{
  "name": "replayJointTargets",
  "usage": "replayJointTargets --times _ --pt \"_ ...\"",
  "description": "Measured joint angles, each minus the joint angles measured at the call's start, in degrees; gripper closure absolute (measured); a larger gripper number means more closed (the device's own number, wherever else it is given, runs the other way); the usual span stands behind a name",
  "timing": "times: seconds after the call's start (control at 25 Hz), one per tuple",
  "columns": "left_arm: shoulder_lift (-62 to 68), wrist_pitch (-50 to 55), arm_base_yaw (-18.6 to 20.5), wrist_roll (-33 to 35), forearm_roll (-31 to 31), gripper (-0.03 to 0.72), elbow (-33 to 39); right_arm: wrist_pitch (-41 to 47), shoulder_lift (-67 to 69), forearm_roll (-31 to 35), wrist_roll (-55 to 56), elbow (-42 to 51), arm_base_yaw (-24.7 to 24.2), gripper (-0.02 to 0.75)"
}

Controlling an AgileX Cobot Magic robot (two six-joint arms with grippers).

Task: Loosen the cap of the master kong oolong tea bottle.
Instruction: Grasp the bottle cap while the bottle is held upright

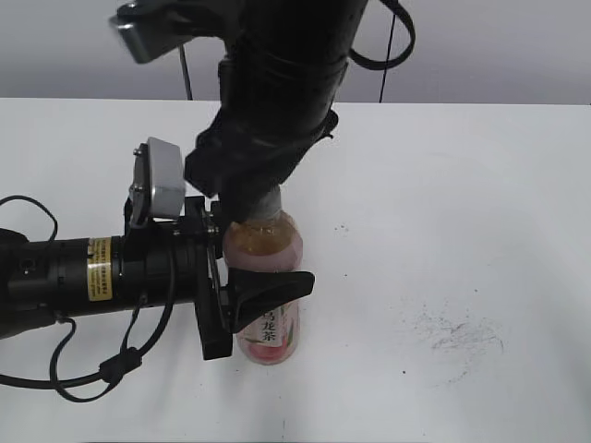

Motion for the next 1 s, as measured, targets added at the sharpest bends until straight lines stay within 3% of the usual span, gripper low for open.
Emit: replayJointTargets --times 0.24,1.0 --pt "0.0 0.0 0.0 0.1 0.0 0.244 0.0 0.0 0.0 -1.1 13.1 0.1 0.0 0.307" --pt "0.0 0.0 0.0 0.1 0.1 0.244 0.0 -0.1 -1.6 -0.8 14.2 3.4 0.0 0.343"
